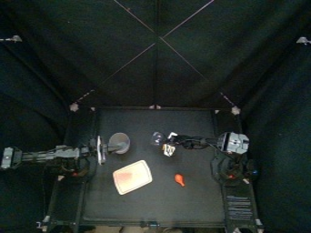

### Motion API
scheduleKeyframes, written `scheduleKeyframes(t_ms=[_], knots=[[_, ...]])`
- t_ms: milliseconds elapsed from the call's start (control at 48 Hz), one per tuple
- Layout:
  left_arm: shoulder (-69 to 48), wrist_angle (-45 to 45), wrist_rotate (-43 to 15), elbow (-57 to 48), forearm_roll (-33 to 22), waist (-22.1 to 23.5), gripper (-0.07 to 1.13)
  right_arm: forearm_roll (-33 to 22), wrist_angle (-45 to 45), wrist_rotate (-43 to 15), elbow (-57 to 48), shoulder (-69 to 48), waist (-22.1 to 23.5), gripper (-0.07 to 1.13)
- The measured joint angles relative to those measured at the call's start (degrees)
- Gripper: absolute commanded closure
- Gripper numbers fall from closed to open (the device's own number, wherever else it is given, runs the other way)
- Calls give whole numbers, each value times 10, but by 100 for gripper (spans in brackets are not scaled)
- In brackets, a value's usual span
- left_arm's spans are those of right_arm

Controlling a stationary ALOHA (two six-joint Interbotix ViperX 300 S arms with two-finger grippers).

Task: Pick the fries then place it in the grey bowl
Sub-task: Place fries in the grey bowl

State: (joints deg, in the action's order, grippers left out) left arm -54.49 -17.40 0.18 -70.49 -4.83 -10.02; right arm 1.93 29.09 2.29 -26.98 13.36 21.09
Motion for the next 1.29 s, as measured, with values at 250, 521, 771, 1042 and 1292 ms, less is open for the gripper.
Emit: scheduleKeyframes(t_ms=[250,521,771,1042,1292], knots=[[0,0,0,-2,-5,-1,107,2,0,-7,11,-3,-8,50],[0,-6,-1,-2,-7,-1,107,4,-123,-13,120,-22,-62,50],[-1,-11,0,-2,-8,-1,107,10,-287,-27,214,42,-81,50],[0,-11,-1,-2,-9,-1,107,11,-324,-35,314,138,-76,50],[0,-12,-2,-2,-9,-1,107,14,-307,-35,387,186,-78,28]])
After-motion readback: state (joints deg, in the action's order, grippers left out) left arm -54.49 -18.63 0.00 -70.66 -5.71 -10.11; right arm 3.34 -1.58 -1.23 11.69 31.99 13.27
